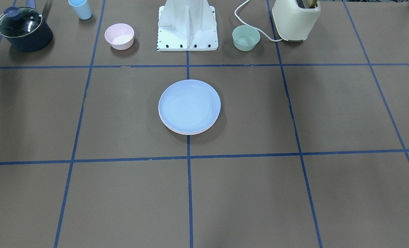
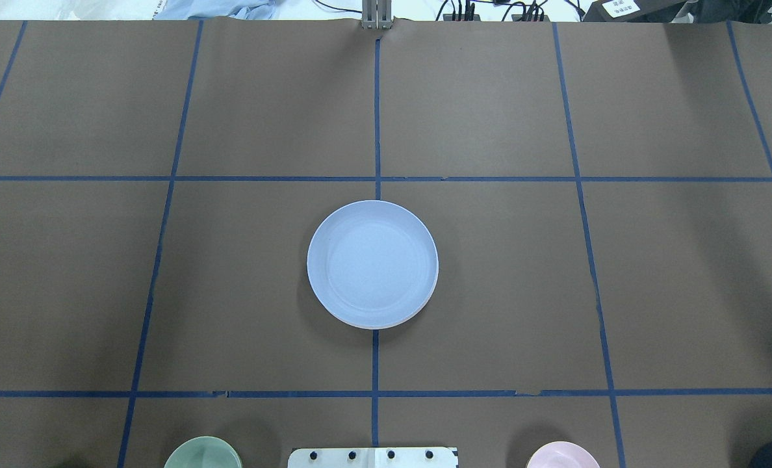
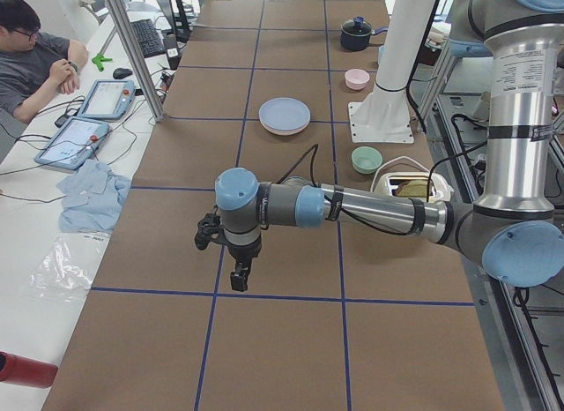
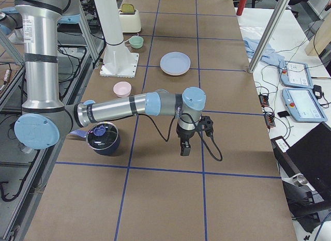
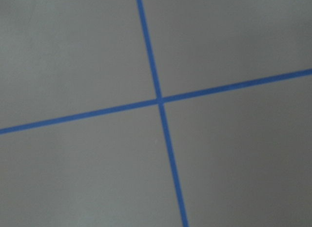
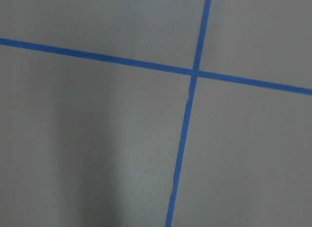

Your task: Stack three plates with pink and blue

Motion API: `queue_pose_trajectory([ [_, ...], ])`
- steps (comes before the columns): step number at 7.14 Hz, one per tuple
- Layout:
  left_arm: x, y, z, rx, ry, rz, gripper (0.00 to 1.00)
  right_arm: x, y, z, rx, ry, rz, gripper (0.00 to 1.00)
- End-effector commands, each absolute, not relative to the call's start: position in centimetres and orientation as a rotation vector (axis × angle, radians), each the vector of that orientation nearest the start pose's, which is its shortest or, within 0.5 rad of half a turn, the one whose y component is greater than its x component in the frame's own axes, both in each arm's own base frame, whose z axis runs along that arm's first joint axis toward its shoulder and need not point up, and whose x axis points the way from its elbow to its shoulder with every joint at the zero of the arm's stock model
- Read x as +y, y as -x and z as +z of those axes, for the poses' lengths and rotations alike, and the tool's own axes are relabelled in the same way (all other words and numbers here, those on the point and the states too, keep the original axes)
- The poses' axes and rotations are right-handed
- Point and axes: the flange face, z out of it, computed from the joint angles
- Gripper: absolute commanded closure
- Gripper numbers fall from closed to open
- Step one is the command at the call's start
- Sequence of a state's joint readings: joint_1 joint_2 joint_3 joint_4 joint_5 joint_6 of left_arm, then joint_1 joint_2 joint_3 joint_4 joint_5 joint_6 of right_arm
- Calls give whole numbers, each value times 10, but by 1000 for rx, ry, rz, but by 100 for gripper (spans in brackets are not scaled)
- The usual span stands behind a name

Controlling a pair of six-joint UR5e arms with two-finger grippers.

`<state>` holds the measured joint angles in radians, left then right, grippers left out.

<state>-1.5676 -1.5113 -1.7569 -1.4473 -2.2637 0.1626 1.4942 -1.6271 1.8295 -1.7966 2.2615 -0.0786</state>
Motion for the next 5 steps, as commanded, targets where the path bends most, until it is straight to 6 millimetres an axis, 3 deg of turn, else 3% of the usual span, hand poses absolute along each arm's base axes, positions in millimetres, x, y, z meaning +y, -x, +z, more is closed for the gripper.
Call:
queue_pose_trajectory([
  [1, -448, 73, 625, 738, -39, 145, 0, -440, -41, 609, -692, 47, -121, 0],
  [5, -449, 81, 614, 769, -111, 141, 0, -435, -55, 607, -720, 21, -119, 0],
])
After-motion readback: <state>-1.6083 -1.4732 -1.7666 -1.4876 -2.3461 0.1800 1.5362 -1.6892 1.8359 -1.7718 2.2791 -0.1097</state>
